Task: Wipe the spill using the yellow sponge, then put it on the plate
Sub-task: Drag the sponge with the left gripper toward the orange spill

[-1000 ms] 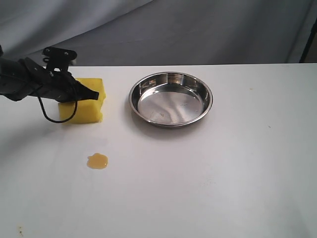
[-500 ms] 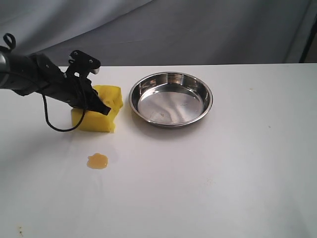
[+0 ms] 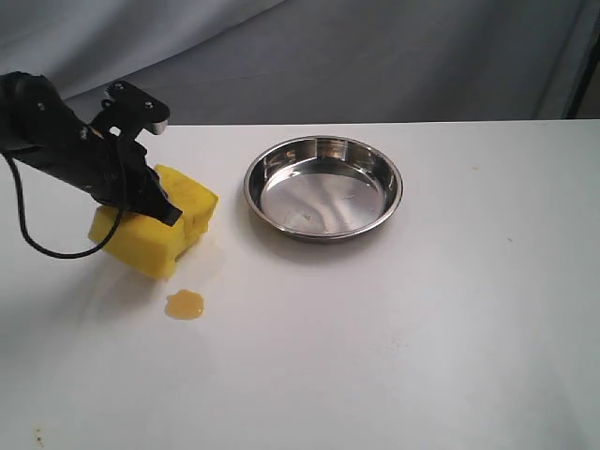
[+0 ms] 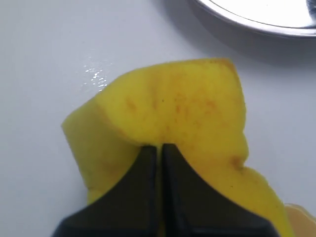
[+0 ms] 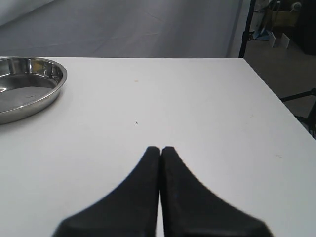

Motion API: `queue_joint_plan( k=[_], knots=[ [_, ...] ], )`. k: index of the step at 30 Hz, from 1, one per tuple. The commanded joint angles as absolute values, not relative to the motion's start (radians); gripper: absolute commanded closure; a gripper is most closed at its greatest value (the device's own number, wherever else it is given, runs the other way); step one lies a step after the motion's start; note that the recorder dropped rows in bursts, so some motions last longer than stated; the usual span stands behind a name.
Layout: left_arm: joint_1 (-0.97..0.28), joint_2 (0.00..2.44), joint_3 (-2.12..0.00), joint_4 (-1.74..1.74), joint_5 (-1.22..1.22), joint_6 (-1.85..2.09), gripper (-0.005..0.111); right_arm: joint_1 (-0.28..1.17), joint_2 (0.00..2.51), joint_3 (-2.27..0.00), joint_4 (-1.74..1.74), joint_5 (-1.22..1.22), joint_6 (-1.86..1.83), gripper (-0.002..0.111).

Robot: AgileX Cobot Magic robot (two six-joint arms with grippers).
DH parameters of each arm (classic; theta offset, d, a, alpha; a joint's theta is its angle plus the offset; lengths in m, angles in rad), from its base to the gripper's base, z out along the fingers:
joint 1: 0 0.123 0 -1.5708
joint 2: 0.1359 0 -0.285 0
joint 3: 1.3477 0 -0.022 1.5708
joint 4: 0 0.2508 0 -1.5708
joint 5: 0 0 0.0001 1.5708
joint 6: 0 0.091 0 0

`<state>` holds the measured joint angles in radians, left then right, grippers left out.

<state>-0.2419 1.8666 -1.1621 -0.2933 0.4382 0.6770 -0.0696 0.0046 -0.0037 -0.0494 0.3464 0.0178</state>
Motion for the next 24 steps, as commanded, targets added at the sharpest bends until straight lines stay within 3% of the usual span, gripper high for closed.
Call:
queue_joint_plan(
  k=[1, 13, 24],
  knots=[
    [-0.219, 1.782, -1.082, -0.252, 0.418, 0.627, 0.107, -0.069, 0.000, 0.000, -0.045, 0.342, 0.007, 0.108],
    [-0.198, 1.790, -0.868, -0.275, 0.215, 0.626, 0.107, -0.069, 0.000, 0.000, -0.045, 0.342, 0.007, 0.108],
    [-0.213, 1.869, -0.849, -0.304, 0.220, 0.641, 0.107, -0.069, 0.000, 0.000, -0.045, 0.342, 0.007, 0.108]
  ],
)
